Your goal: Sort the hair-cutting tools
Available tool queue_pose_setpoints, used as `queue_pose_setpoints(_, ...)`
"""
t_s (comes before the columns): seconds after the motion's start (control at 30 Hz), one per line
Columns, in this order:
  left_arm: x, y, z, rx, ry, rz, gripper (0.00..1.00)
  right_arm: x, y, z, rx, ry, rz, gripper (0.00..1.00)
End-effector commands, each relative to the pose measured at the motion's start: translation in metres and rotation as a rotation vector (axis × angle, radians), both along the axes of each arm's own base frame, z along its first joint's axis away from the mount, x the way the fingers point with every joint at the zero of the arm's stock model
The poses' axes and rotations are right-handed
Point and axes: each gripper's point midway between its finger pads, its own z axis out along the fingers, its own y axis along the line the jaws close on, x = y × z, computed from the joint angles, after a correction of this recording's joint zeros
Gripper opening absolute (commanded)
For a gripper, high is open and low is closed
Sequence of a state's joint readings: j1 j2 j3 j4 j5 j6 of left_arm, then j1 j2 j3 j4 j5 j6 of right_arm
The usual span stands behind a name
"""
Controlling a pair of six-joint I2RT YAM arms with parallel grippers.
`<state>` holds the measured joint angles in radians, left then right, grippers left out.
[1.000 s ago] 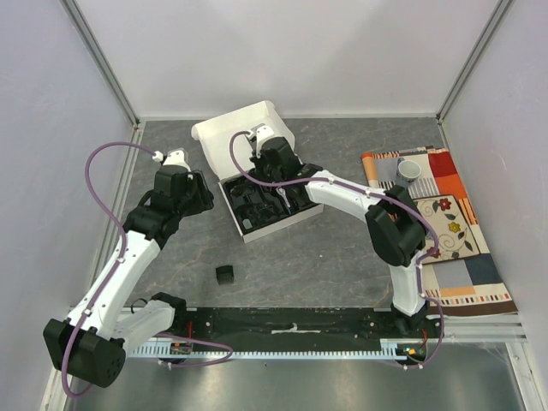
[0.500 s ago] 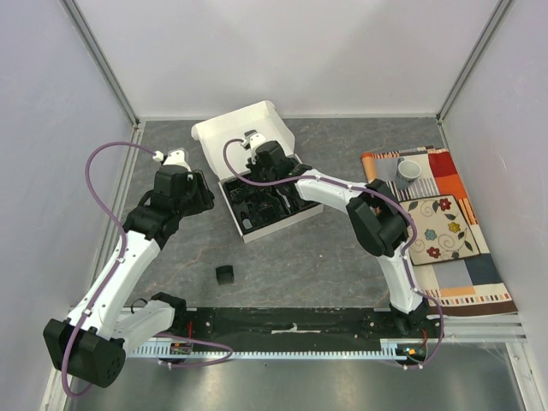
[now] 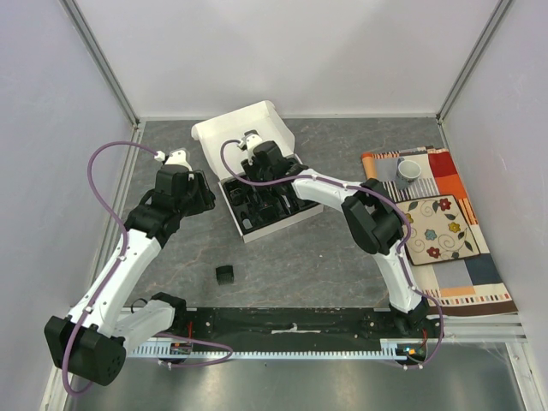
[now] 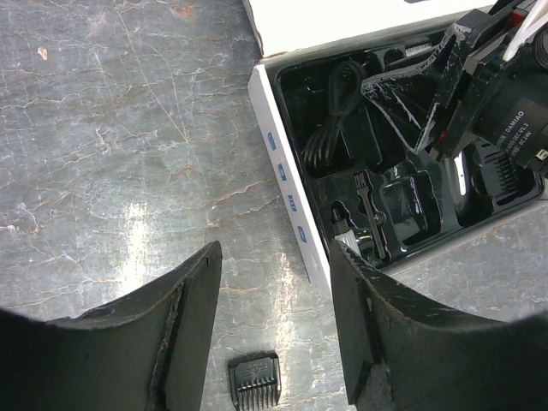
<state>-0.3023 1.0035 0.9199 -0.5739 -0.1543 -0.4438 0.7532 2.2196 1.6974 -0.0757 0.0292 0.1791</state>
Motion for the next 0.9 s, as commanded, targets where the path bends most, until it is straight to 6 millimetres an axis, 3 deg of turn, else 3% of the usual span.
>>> queue_pose_setpoints(0.0,0.008,-0.002,0.014,-0.02,-0.048,0.003,0.6,0.008,0.009,0.026,0.047,-0.048,0.01,0.42)
queue_pose_setpoints(0.03,0.008,-0.001,0.014,-0.019,-0.047,0.005,0.6,0.007,0.009,0.035,0.055,-0.061,0.01,0.47)
queue_pose_setpoints(0.3,0.007,-0.003,0.015,-0.024,-0.048,-0.002,0.6,0.007,-0.012,0.096,0.068,-0.158,-0.048,0.55)
queue_pose_setpoints(0.4,0.007,-0.003,0.017,-0.027,-0.056,-0.004,0.6,0.002,-0.034,0.133,0.078,-0.203,-0.117,0.57)
queue_pose_setpoints(0.47,0.006,-0.003,0.019,-0.032,-0.064,-0.007,0.6,-0.003,-0.052,0.135,0.047,-0.192,-0.172,0.6)
queue_pose_setpoints(0.5,0.005,-0.003,0.02,-0.033,-0.066,-0.007,0.6,-0.005,-0.065,0.151,0.051,-0.212,-0.213,0.62)
queue_pose_setpoints(0.53,0.005,-0.004,0.021,-0.036,-0.069,-0.011,0.6,-0.006,-0.081,0.145,0.014,-0.198,-0.268,0.62)
queue_pose_setpoints(0.6,0.005,-0.005,0.023,-0.042,-0.075,-0.016,0.6,-0.008,-0.11,0.161,0.005,-0.211,-0.342,0.64)
queue_pose_setpoints(0.63,0.004,-0.006,0.023,-0.045,-0.074,-0.021,0.6,-0.011,-0.13,0.151,-0.046,-0.199,-0.4,0.67)
queue_pose_setpoints(0.7,0.003,-0.007,0.025,-0.051,-0.08,-0.029,0.6,-0.012,-0.163,0.159,-0.043,-0.194,-0.484,0.7)
queue_pose_setpoints(0.73,0.003,-0.008,0.027,-0.055,-0.085,-0.03,0.6,-0.016,-0.178,0.145,-0.077,-0.163,-0.513,0.71)
queue_pose_setpoints(0.8,0.002,-0.008,0.028,-0.059,-0.089,-0.035,0.6,-0.015,-0.212,0.143,-0.054,-0.128,-0.603,0.72)
queue_pose_setpoints(0.87,0.001,-0.009,0.03,-0.064,-0.094,-0.039,0.6,-0.016,-0.249,0.12,-0.084,-0.053,-0.688,0.72)
